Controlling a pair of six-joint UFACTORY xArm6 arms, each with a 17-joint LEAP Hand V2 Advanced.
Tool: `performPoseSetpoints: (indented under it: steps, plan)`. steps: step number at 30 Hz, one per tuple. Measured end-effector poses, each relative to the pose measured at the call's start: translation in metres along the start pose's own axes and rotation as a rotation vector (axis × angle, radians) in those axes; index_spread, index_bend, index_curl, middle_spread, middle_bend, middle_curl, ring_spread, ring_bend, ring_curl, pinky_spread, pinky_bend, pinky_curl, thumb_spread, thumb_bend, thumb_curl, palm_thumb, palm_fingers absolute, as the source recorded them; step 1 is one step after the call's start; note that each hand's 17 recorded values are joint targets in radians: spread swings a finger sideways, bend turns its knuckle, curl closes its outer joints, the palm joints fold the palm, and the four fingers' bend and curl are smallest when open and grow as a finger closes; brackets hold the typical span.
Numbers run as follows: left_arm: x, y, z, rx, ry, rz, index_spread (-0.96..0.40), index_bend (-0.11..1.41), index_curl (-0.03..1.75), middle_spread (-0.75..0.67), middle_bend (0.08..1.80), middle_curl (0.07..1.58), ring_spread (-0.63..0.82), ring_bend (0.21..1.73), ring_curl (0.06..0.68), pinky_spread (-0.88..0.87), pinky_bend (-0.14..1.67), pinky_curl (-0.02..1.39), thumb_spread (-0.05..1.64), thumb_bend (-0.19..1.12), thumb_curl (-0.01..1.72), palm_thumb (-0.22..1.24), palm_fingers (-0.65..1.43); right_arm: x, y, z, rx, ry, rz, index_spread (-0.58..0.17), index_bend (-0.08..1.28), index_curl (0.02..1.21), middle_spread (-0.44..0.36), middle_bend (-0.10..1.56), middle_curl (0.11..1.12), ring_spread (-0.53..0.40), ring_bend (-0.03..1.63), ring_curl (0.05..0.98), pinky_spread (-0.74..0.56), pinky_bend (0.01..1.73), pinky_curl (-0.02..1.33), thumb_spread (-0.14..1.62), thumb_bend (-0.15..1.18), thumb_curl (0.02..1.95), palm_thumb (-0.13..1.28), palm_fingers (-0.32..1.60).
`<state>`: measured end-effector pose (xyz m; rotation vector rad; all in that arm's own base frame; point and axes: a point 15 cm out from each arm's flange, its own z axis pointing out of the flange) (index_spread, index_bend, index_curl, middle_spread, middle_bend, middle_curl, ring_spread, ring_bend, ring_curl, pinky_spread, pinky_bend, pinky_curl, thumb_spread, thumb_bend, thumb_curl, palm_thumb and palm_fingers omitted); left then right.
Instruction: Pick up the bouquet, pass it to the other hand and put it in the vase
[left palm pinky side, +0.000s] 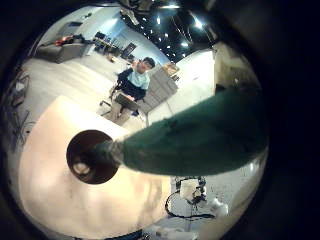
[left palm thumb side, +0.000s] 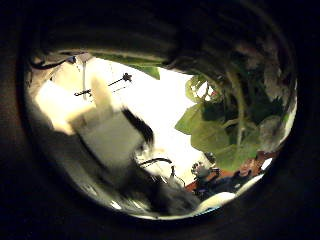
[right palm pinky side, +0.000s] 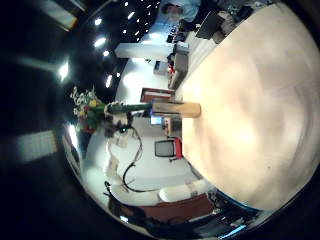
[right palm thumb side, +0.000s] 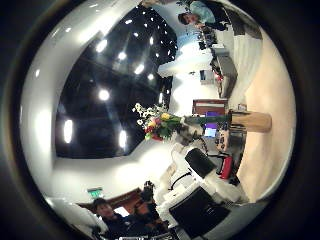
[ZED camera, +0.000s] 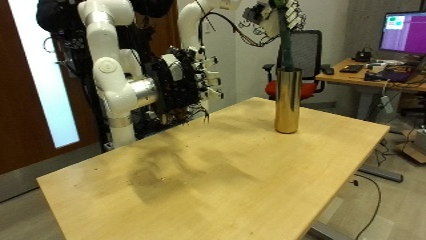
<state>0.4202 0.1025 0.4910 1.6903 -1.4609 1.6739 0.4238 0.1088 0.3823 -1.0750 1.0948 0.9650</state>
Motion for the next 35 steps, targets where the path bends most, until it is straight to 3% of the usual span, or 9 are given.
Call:
performPoseSetpoints:
  steps: [2, 6, 7, 12, 23, 35]
  plan:
    - [-0.020, -0.001, -0.003, 0.000, -0.025, -0.028, -0.15, 0.07, 1.04, 0.08, 0.45, 0.58, 0.10, 0.88, 0.361, 0.11, 0.55, 0.49, 0.85, -0.05, 0.55, 0.50, -0.19, -0.001, 0.000, 0.000, 0.000, 0.000, -0.001, -0.280, 0.17, 0.27, 0.114, 0.19, 0.32, 0.157, 0.30, 0.261, 0.27, 0.26, 0.32, 0.96, -0.02, 0.56, 0.94, 0.11]
    - [-0.055, 0.006, -0.008, -0.046, -0.089, -0.096, 0.12, 0.07, 0.66, 0.44, 0.25, 0.42, 0.45, 0.68, 0.257, 0.51, 0.42, 0.38, 0.87, -0.05, 0.43, 0.39, -0.21, -0.001, 0.000, 0.000, -0.001, 0.000, -0.003, -0.281, 0.16, 0.28, 0.113, 0.19, 0.32, 0.158, 0.30, 0.259, 0.28, 0.26, 0.32, 0.96, -0.02, 0.56, 0.94, 0.12]
    - [-0.065, 0.009, -0.011, -0.065, -0.106, -0.118, 0.14, 0.07, 0.61, 0.47, 0.22, 0.40, 0.48, 0.65, 0.245, 0.54, 0.40, 0.36, 0.86, -0.05, 0.41, 0.36, -0.20, -0.002, 0.001, 0.001, -0.004, 0.000, -0.003, -0.281, 0.16, 0.28, 0.113, 0.19, 0.32, 0.158, 0.30, 0.259, 0.28, 0.26, 0.32, 0.96, -0.02, 0.56, 0.95, 0.12]
    - [-0.098, 0.020, -0.036, -0.073, -0.142, -0.192, 0.15, 0.09, 0.39, 0.56, 0.16, 0.32, 0.60, 0.55, 0.207, 0.62, 0.33, 0.32, 0.83, -0.04, 0.36, 0.31, -0.18, -0.002, 0.003, 0.005, -0.014, -0.002, -0.001, -0.274, 0.17, 0.28, 0.108, 0.19, 0.31, 0.158, 0.29, 0.258, 0.28, 0.25, 0.32, 0.96, -0.02, 0.56, 0.95, 0.12]
    - [-0.115, 0.054, -0.097, -0.004, -0.145, -0.240, 0.14, 0.12, 0.21, 0.57, 0.16, 0.22, 0.64, 0.48, 0.191, 0.63, 0.27, 0.30, 0.81, -0.04, 0.33, 0.29, -0.13, 0.003, 0.007, 0.012, -0.034, -0.008, 0.015, -0.270, 0.18, 0.31, 0.101, 0.18, 0.30, 0.158, 0.27, 0.255, 0.29, 0.23, 0.32, 0.95, -0.02, 0.57, 0.95, 0.15]
    - [-0.119, 0.127, -0.106, -0.036, -0.206, -0.302, 0.17, 0.14, 0.20, 0.57, 0.17, 0.19, 0.65, 0.45, 0.196, 0.62, 0.24, 0.31, 0.81, -0.04, 0.33, 0.29, -0.10, 0.002, 0.019, 0.019, -0.086, -0.059, 0.035, -0.270, 0.18, 0.32, 0.092, 0.18, 0.29, 0.148, 0.27, 0.255, 0.28, 0.22, 0.32, 0.95, -0.02, 0.58, 0.96, 0.17]
